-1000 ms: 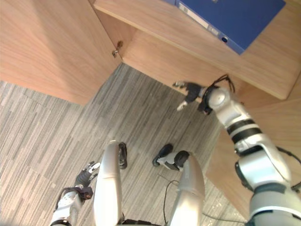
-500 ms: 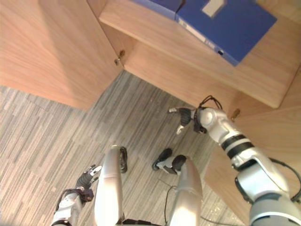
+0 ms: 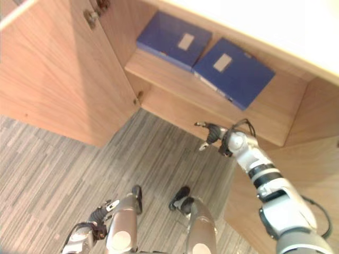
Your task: Walk over to the cabinet, pick up the folder, carry it to the office cabinet, place the folder inside the office cabinet, then close the office cabinet door
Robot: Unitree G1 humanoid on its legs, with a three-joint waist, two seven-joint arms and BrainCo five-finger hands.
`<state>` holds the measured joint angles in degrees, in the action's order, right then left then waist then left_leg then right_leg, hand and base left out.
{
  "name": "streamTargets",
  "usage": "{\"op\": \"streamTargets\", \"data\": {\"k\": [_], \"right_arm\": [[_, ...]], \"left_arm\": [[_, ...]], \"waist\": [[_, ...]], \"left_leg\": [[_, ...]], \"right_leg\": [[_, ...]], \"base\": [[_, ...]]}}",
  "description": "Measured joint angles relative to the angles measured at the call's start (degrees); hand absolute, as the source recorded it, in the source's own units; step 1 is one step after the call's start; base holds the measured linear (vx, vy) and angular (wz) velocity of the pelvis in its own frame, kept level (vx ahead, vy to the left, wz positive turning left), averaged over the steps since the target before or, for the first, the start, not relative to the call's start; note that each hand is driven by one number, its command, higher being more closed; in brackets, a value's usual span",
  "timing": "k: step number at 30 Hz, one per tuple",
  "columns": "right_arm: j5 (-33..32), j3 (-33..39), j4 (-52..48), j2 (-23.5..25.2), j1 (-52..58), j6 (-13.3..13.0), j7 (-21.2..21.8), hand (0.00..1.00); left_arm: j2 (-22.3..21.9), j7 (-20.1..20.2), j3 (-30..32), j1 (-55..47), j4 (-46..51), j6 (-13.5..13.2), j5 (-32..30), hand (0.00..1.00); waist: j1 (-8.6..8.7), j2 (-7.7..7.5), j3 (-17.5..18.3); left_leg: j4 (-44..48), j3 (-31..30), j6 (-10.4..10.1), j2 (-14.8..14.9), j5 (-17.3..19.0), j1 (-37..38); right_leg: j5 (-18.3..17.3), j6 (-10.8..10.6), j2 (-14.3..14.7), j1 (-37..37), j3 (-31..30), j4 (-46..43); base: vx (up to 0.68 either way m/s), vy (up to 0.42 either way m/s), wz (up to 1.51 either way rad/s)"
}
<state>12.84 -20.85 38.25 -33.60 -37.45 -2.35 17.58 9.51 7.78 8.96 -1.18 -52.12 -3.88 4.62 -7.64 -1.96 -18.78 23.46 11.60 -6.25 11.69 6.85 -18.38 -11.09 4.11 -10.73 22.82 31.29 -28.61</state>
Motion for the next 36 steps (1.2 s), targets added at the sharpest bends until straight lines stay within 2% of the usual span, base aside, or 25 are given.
{"op": "streamTargets", "data": {"k": [1, 4, 5, 6, 7, 8, 11, 13, 16, 20, 24, 26, 27, 28, 29, 30, 33, 34, 35, 36], "right_arm": [[-1.9, 3.8, 1.7, 2.8, 2.7, 0.0, -1.8, 0.0], [-7.9, 10.3, 3.5, 8.0, 9.3, 0.2, -4.8, 0.0], [-11.2, 13.3, 4.3, 11.2, 12.8, 0.3, -6.3, 0.0], [-12.1, 14.5, 4.4, 12.5, 14.3, 0.4, -6.8, 0.0], [-13.6, 17.1, 5.0, 16.3, 18.5, 0.7, -8.0, 0.0], [-14.1, 18.0, 5.9, 18.5, 20.9, 0.7, -8.7, 0.0], [-14.2, 19.9, 13.0, 23.8, 25.8, 1.3, -10.3, 0.0], [-14.0, 21.5, 20.5, 27.9, 30.3, 2.7, -11.1, 0.0], [-13.9, 22.1, 25.4, 30.1, 35.1, 3.8, -11.4, 0.0], [-13.9, 26.5, 25.7, 30.3, 36.6, 3.3, -12.4, 0.0], [-15.3, 30.9, 27.4, 30.3, 38.0, 3.2, -14.5, 0.0], [-17.5, 31.1, 28.3, 30.2, 38.1, 2.8, -16.0, 0.0], [-18.9, 32.2, 28.6, 29.6, 37.9, 2.6, -16.7, 0.0], [-19.6, 33.0, 28.9, 29.9, 37.8, 2.4, -17.1, 0.0], [-20.9, 34.8, 29.5, 30.3, 38.1, 2.2, -18.1, 0.0], [-21.1, 35.1, 29.7, 30.3, 38.1, 2.2, -18.9, 0.0], [-21.4, 35.3, 29.7, 29.2, 38.0, 2.2, -19.1, 0.0], [-21.5, 35.3, 29.3, 28.8, 37.4, 2.2, -19.1, 0.0], [-21.4, 35.3, 29.3, 28.6, 37.3, 2.2, -19.1, 0.0], [-21.4, 35.2, 29.4, 28.6, 37.3, 2.3, -19.1, 0.0]], "left_arm": [[-0.5, -0.5, -0.2, -0.8, -0.6, 0.0, -0.5, 0.0], [-1.3, -1.8, -1.1, -1.6, -2.1, 0.0, -2.5, 0.0], [-2.1, -2.5, -1.3, -1.5, -2.7, 0.0, -3.0, 0.0], [-2.6, -2.8, -1.3, -1.4, -2.9, 0.0, -3.5, 0.0], [-3.5, -3.7, -1.7, -1.0, -3.6, 0.0, -5.1, 0.0], [-4.0, -4.0, -2.2, -0.9, -3.8, 0.0, -5.6, 0.0], [-5.2, -5.1, -2.5, 0.0, -4.4, 0.0, -7.9, 0.0], [-5.4, -6.5, -3.5, 0.3, -4.6, 0.0, -9.4, 0.0], [-5.4, -7.6, -5.5, 0.5, -4.9, 0.1, -9.9, 0.0], [-6.0, -8.4, -6.6, 0.4, -6.9, 0.1, -11.1, 0.0], [-6.3, -9.6, -6.3, -0.2, -8.2, 0.1, -10.8, 0.0], [-6.3, -10.5, -4.3, -1.4, -8.0, 0.1, -10.1, 0.0], [-6.5, -11.0, -1.7, -1.9, -7.9, 0.0, -8.5, 0.0], [-6.3, -11.3, -0.7, -1.9, -7.9, 0.0, -8.2, 0.0], [-5.8, -11.4, 0.8, -1.6, -8.0, 0.2, -7.2, 0.0], [-6.1, -11.6, 1.7, -1.3, -7.9, 0.0, -6.6, 0.0], [-6.8, -11.9, 1.7, -0.3, -8.0, 0.0, -6.6, 0.0], [-7.3, -11.9, 2.0, 0.0, -8.0, 0.1, -6.6, 0.0], [-7.5, -11.9, 2.2, 0.0, -8.0, 0.1, -6.6, 0.0], [-7.9, -11.9, 3.0, -0.1, -8.0, 0.1, -6.6, 0.0]], "waist": [[0.49, 0.47, 1.5], [1.85, 1.44, 5.4], [2.94, 2.14, 7.4], [3.2, 2.26, 8.0], [3.75, 2.27, 9.6], [4.16, 2.27, 10.3], [4.89, 2.22, 11.2], [5.01, 2.15, 12.2], [5.52, 2.05, 13.4], [6.81, 1.83, 14.6], [6.71, 1.75, 15.4], [6.51, 2.4, 15.1], [6.18, 3.45, 14.8], [5.89, 3.48, 14.4], [6.01, 3.31, 14.2], [5.36, 2.74, 13.8], [5.29, 3.82, 12.3], [5.27, 4.61, 11.7], [5.29, 4.85, 11.6], [4.89, 4.84, 11.6]], "left_leg": [[-4.3, 0.9, 0.2, -0.9, -1.5, 3.5], [-12.6, 2.3, 1.1, -2.6, -4.7, 8.6], [-15.9, 3.2, 1.6, -3.5, -5.7, 10.7], [-16.3, 3.7, 1.6, -3.5, -5.7, 11.1], [-16.9, 4.0, 1.7, -4.4, -5.7, 11.9], [-17.4, 4.1, 1.7, -4.9, -5.6, 12.7], [-17.6, 5.0, 2.4, -5.9, -5.1, 14.8], [-18.4, 5.4, 2.7, -6.1, -4.7, 16.6], [-18.5, 6.0, 2.9, -6.2, -4.5, 17.9], [-19.1, 6.8, 2.7, -6.5, -4.1, 19.8], [-19.2, 7.9, 2.5, -6.2, -3.8, 21.5], [-12.2, 10.0, 1.1, -2.5, 0.4, 20.2], [-3.9, 10.4, 1.0, 1.8, 3.9, 18.0], [0.1, 10.3, 0.8, 3.6, 5.6, 17.3], [8.5, 9.7, 2.2, 6.1, 5.8, 14.1], [13.1, 9.2, 4.5, 6.8, 6.2, 11.1], [7.0, 8.9, 4.5, 4.3, 7.0, 8.3], [1.3, 8.0, 4.2, 2.4, 6.7, 8.1], [-1.5, 7.4, 3.9, 1.4, 6.4, 8.1], [-4.8, 5.8, 3.7, -0.7, 4.1, 8.7]], "right_leg": [[2.6, -0.4, 1.2, -3.1, -0.1, 5.0], [7.6, -1.8, 3.0, -7.6, -0.4, 14.4], [11.0, -2.5, 4.2, -10.2, -0.9, 20.0], [12.2, -2.7, 4.6, -10.9, -1.4, 22.0], [15.2, -3.3, 5.1, -12.9, -2.3, 27.0], [16.6, -3.7, 5.2, -14.2, -2.7, 29.3], [18.9, -4.3, 5.4, -17.2, -3.7, 33.2], [19.1, -4.3, 5.3, -18.4, -4.6, 33.4], [19.1, -4.4, 5.3, -19.1, -5.3, 33.7], [19.2, -4.8, 5.3, -20.3, -6.5, 33.8], [19.2, -4.8, 5.7, -21.3, -8.2, 33.7], [17.5, -3.6, 8.0, -22.2, -10.7, 33.0], [14.9, -1.6, 10.6, -21.8, -12.5, 29.6], [13.9, -1.5, 11.3, -21.4, -13.0, 28.0], [12.9, -0.8, 12.5, -21.7, -13.5, 27.1], [12.8, -0.7, 12.3, -21.6, -15.0, 27.1], [12.8, -0.7, 11.7, -20.5, -17.8, 27.3], [12.8, -0.8, 11.5, -20.3, -19.1, 27.9], [12.8, -0.8, 11.4, -20.3, -19.4, 28.5], [13.0, -1.0, 11.3, -20.3, -20.7, 29.9]], "base": [[0.12, 0.114, -0.17], [0.1, 0.126, -0.15], [0.12, 0.159, -0.21], [0.08, 0.171, -0.34], [0.04, 0.144, -0.31], [0.02, 0.113, -0.28], [-0.04, 0.079, -0.17], [-0.05, 0.06, -0.15], [-0.06, 0.033, -0.15], [-0.09, 0.028, -0.15], [-0.06, 0.019, -0.17], [-0.02, -0.072, -0.45], [0.05, -0.127, -0.48], [0.04, -0.134, -0.37], [0.03, -0.114, -0.38], [0.0, -0.122, -0.49], [-0.02, -0.065, -0.67], [0.0, 0.01, -0.5], [0.02, 0.037, -0.67], [0.07, 0.063, -0.67]]}}
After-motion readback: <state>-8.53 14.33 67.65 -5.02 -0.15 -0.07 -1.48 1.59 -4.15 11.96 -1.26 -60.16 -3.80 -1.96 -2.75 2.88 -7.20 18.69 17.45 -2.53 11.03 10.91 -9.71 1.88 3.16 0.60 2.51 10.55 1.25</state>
